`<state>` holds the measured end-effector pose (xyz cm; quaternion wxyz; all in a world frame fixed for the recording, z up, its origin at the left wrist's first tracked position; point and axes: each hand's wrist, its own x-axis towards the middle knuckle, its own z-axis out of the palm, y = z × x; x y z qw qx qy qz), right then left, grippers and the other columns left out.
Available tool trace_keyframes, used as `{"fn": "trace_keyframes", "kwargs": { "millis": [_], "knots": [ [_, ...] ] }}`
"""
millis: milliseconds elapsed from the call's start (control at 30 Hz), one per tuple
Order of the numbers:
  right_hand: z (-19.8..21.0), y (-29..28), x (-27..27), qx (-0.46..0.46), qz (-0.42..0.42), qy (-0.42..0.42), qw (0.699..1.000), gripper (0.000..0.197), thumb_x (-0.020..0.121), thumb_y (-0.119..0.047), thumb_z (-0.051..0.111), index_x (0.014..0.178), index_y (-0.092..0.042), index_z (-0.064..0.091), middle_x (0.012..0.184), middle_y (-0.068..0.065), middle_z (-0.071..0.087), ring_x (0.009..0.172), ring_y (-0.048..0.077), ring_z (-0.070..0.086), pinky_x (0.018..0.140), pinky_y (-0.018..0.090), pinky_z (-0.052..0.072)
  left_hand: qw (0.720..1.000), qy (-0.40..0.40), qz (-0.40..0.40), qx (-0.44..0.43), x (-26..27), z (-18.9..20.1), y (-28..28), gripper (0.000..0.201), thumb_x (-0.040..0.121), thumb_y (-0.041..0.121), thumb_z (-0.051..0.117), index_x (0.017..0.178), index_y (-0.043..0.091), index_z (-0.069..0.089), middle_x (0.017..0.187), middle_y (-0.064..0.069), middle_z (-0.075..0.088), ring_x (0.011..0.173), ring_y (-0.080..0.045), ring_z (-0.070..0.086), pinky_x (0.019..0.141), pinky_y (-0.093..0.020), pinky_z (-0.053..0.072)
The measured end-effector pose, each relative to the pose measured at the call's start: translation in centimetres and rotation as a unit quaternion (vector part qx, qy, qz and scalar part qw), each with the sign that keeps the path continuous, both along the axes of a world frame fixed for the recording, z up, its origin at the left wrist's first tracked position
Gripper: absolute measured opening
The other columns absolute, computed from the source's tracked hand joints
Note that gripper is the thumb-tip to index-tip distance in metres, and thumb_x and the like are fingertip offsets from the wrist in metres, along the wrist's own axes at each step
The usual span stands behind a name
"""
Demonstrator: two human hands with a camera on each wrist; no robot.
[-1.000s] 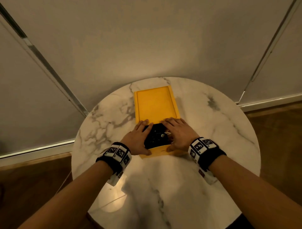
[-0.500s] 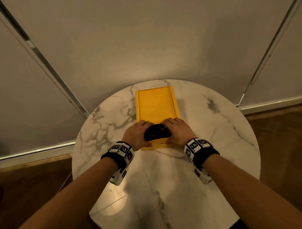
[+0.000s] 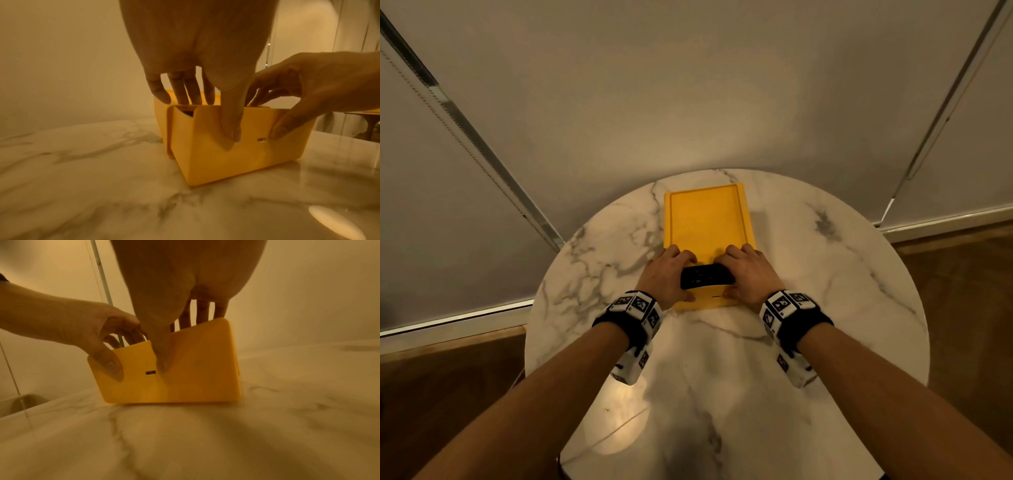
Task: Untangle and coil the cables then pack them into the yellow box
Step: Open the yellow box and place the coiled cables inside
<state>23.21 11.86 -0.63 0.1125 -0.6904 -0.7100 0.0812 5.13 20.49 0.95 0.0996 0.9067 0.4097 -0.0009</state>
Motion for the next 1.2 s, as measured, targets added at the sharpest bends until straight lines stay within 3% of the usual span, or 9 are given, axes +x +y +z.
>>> {"fn": "trace_keyframes", "kwargs": {
  "millis": [333, 533, 633, 733, 833, 867, 967, 1067, 1200],
  "knots": [
    [0.3, 1.9, 0.5, 0.0, -0.005, 0.035, 0.999, 0.048, 0.077, -0.014, 0.07, 0.123, -0.019, 0.057, 0.117, 0.001, 0.056, 0.107, 0.026, 0.045, 0.082, 0.034, 0.036, 0.999, 0.001, 0.024, -0.045, 1.1, 0.3, 2.9, 0.06, 0.062, 0.033, 0.087, 0.112, 0.022, 0.057, 0.096, 0.004, 0.042, 0.097, -0.022, 0.047, 0.078, -0.033, 0.042],
    [0.0, 0.9, 0.4, 0.011, -0.003, 0.058, 0.998, 0.044, 0.082, -0.016, 0.068, 0.125, -0.019, 0.058, 0.118, 0.002, 0.056, 0.108, 0.027, 0.045, 0.085, 0.034, 0.035, 0.996, -0.033, 0.042, -0.069, 0.9, 0.0, 2.7, 0.057, 0.057, 0.029, 0.09, 0.106, 0.023, 0.061, 0.098, 0.001, 0.048, 0.097, -0.024, 0.052, 0.083, -0.039, 0.048],
    [-0.1, -0.1, 0.9, 0.011, -0.011, 0.078, 0.997, 0.059, 0.083, -0.023, 0.069, 0.138, -0.02, 0.048, 0.131, 0.002, 0.051, 0.12, 0.026, 0.042, 0.098, 0.036, 0.035, 0.998, -0.047, 0.033, -0.03, -0.3, -0.6, 1.7, 0.061, 0.06, 0.03, 0.087, 0.113, 0.024, 0.058, 0.111, -0.001, 0.047, 0.106, -0.025, 0.044, 0.089, -0.037, 0.042],
    [-0.8, -2.1, 2.4, -0.004, -0.039, 0.078, 0.996, 0.082, 0.08, -0.036, 0.074, 0.149, -0.019, 0.032, 0.154, 0.007, 0.029, 0.139, 0.029, 0.026, 0.114, 0.041, 0.028, 0.997, -0.071, 0.021, -0.029, -2.7, -1.7, 1.1, 0.075, 0.062, 0.031, 0.086, 0.128, 0.027, 0.052, 0.14, -0.004, 0.037, 0.126, -0.03, 0.034, 0.104, -0.042, 0.036],
    [-1.0, -3.4, 3.8, -0.047, -0.078, 0.099, 0.991, 0.08, 0.084, -0.032, 0.071, 0.151, -0.021, 0.028, 0.158, 0.007, 0.018, 0.138, 0.031, 0.031, 0.111, 0.043, 0.034, 0.988, -0.12, 0.051, -0.085, -4.8, -2.3, 1.3, 0.081, 0.07, 0.019, 0.083, 0.138, 0.037, 0.044, 0.154, -0.004, 0.019, 0.136, -0.03, 0.03, 0.106, -0.044, 0.04],
    [-0.9, -3.4, 4.0, -0.057, -0.082, 0.124, 0.987, 0.076, 0.085, -0.023, 0.069, 0.15, -0.02, 0.03, 0.158, 0.007, 0.02, 0.135, 0.031, 0.037, 0.108, 0.041, 0.038, 0.982, -0.144, 0.056, -0.112, -5.1, -2.2, 1.2, 0.082, 0.072, 0.013, 0.082, 0.138, 0.039, 0.042, 0.154, -0.005, 0.022, 0.135, -0.028, 0.035, 0.103, -0.04, 0.043],
    [-0.5, -3.1, 4.4, -0.05, -0.079, 0.183, 0.979, 0.067, 0.082, -0.009, 0.068, 0.143, -0.017, 0.041, 0.149, 0.009, 0.035, 0.124, 0.028, 0.05, 0.105, 0.034, 0.04, 0.968, -0.181, 0.041, -0.171, -5.1, -2.1, 0.9, 0.081, 0.074, 0.001, 0.078, 0.137, 0.036, 0.042, 0.136, -0.006, 0.052, 0.123, -0.023, 0.053, 0.097, -0.028, 0.046],
    [-0.6, -2.6, 4.7, -0.055, -0.079, 0.212, 0.973, 0.064, 0.08, -0.006, 0.071, 0.138, -0.018, 0.047, 0.138, 0.01, 0.049, 0.119, 0.028, 0.054, 0.104, 0.036, 0.042, 0.968, -0.175, 0.064, -0.165, -4.5, -1.8, 1.2, 0.075, 0.071, -0.001, 0.08, 0.135, 0.025, 0.051, 0.118, -0.006, 0.063, 0.111, -0.018, 0.06, 0.097, -0.029, 0.047],
    [-0.8, -2.0, 5.0, -0.075, -0.11, 0.241, 0.961, 0.063, 0.079, -0.005, 0.072, 0.134, -0.024, 0.047, 0.124, 0.017, 0.06, 0.108, 0.034, 0.061, 0.095, 0.044, 0.049, 0.952, -0.201, 0.091, -0.212, -4.0, -1.7, 1.5, 0.069, 0.067, -0.009, 0.08, 0.126, 0.019, 0.056, 0.105, -0.008, 0.064, 0.094, -0.021, 0.063, 0.088, -0.037, 0.054]
  ]
}}
